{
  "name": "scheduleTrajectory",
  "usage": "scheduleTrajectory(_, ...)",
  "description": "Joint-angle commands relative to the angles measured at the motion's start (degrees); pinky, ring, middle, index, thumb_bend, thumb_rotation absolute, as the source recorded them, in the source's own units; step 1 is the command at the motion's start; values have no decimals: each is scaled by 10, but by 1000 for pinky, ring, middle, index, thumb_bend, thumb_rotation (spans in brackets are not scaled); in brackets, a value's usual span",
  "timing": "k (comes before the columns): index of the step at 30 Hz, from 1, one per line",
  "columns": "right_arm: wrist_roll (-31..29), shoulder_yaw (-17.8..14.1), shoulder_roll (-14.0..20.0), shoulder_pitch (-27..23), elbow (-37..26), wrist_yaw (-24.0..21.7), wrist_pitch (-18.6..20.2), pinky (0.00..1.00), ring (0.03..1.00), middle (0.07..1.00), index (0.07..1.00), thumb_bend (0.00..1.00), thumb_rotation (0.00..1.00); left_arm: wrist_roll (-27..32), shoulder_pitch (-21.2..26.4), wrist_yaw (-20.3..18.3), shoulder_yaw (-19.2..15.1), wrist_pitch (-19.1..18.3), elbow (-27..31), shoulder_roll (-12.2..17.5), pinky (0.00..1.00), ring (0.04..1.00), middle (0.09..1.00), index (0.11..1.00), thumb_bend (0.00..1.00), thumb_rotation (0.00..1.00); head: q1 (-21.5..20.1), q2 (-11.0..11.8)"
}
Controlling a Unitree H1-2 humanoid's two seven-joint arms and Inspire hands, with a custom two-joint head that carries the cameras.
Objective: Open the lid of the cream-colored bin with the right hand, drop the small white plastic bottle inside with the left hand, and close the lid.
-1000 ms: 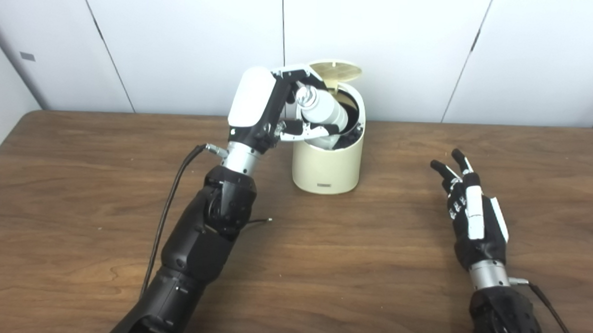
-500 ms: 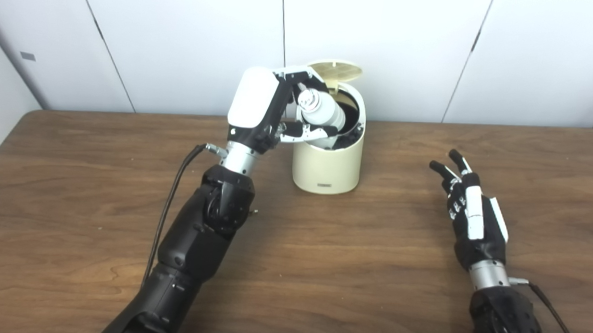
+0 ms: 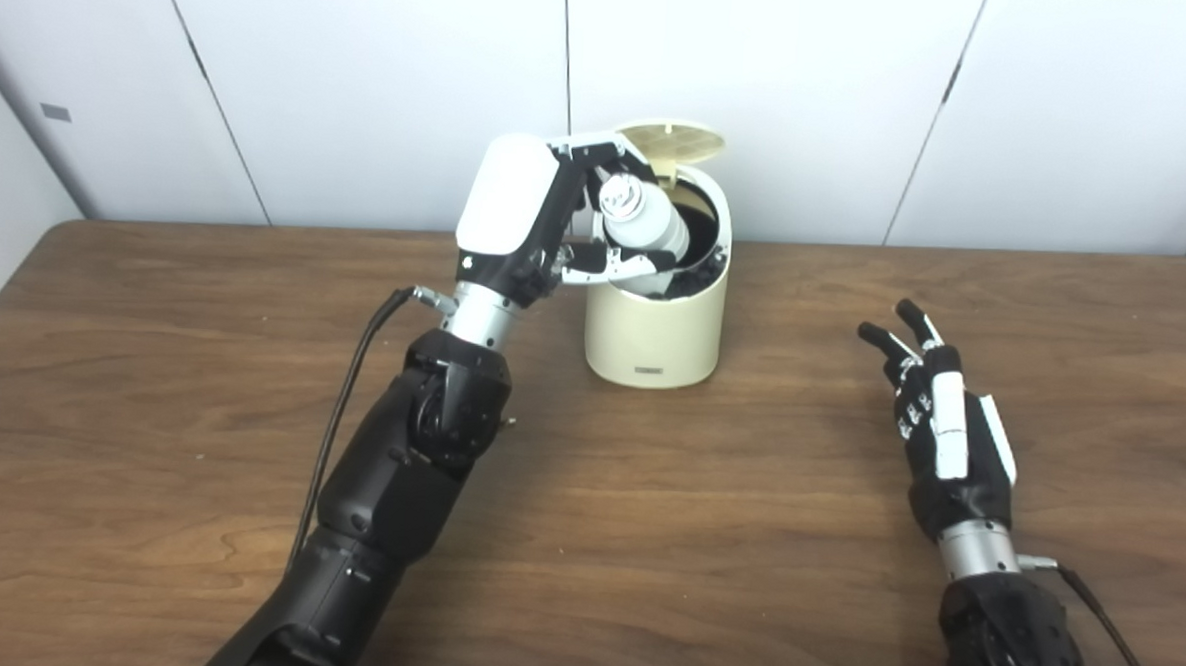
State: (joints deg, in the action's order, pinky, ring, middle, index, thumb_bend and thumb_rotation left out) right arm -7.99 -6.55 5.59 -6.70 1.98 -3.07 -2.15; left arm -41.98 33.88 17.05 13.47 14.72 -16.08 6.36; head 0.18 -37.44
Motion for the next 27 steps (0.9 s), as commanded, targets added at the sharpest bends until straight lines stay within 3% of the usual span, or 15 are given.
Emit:
scheduleTrajectory(1,2,0,2,4,-8,1,-3,1000,946,824,907,658,956,4,33,-6,1,3,18,5,266,339,494,504,806,84,0,-1)
scheduleTrajectory(3,-3,-1,2,3,-8,-2,-4,1000,940,820,895,647,949,6,33,-14,3,1,18,7,258,331,487,515,951,93,0,0)
scheduleTrajectory(5,-7,-1,3,3,-5,-5,-7,1000,941,820,895,632,950,7,34,-20,3,0,18,9,246,322,480,521,991,107,-1,2)
scheduleTrajectory(18,-3,0,1,4,-21,-1,8,1000,923,805,841,643,982,14,33,-25,2,8,18,11,206,282,514,532,1000,154,-1,1)
scheduleTrajectory(27,0,0,5,4,-18,-3,10,1000,930,809,838,636,1000,7,32,-23,3,0,22,10,251,326,507,529,1000,140,1,1)
